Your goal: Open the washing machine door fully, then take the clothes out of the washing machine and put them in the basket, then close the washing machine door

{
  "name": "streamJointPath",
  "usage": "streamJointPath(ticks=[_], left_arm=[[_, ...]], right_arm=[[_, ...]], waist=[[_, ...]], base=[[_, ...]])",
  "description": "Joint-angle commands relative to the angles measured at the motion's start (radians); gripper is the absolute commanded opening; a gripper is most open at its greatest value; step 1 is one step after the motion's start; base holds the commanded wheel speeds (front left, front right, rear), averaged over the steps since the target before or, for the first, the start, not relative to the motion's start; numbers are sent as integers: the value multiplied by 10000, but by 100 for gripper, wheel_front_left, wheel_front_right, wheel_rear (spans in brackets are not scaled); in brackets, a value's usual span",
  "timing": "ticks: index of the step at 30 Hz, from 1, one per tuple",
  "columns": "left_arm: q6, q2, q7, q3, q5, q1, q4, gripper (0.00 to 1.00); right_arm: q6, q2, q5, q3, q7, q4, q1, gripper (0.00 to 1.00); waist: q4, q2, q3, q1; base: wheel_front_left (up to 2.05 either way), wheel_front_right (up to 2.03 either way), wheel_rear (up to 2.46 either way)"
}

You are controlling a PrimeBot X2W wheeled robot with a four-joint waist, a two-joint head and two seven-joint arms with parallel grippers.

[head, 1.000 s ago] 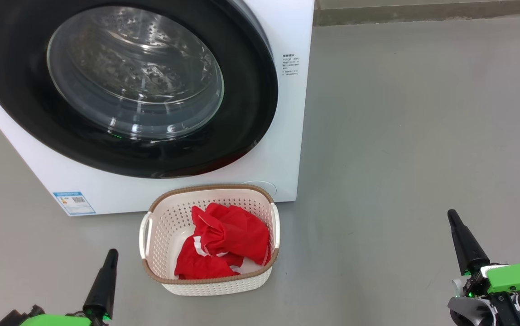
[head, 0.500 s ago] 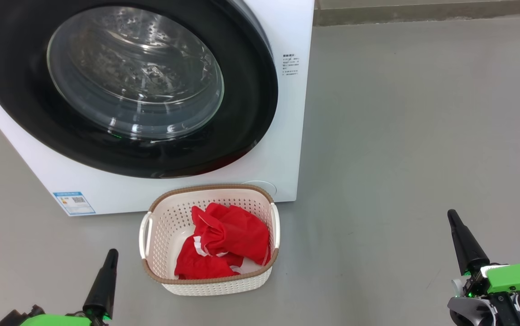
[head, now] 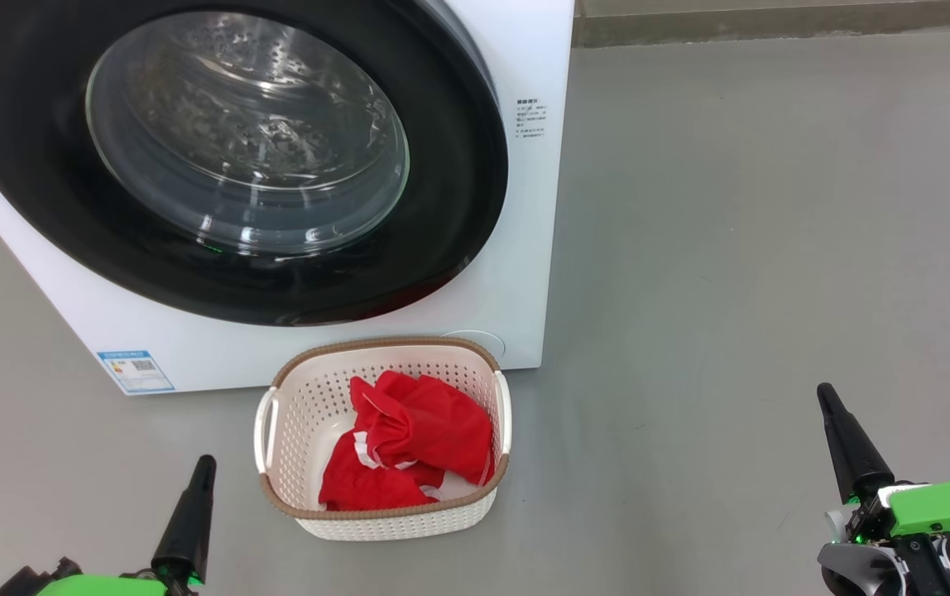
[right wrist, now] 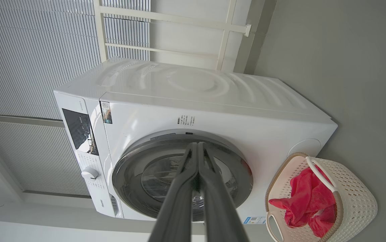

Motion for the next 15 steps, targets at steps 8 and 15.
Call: streamJointPath(ticks=[8, 15], left_arm=[[-71, 127, 35, 267, -68, -410, -204, 0], [-71, 127, 35, 267, -68, -410, -204, 0]], right_arm=[[-6, -49, -55, 140, 50, -244, -419, 0], [-6, -44, -61, 133, 56, -244, -420, 0]], waist=[[0, 0, 0, 0], [0, 0, 0, 0]], base=[[0, 0, 0], [0, 0, 0]])
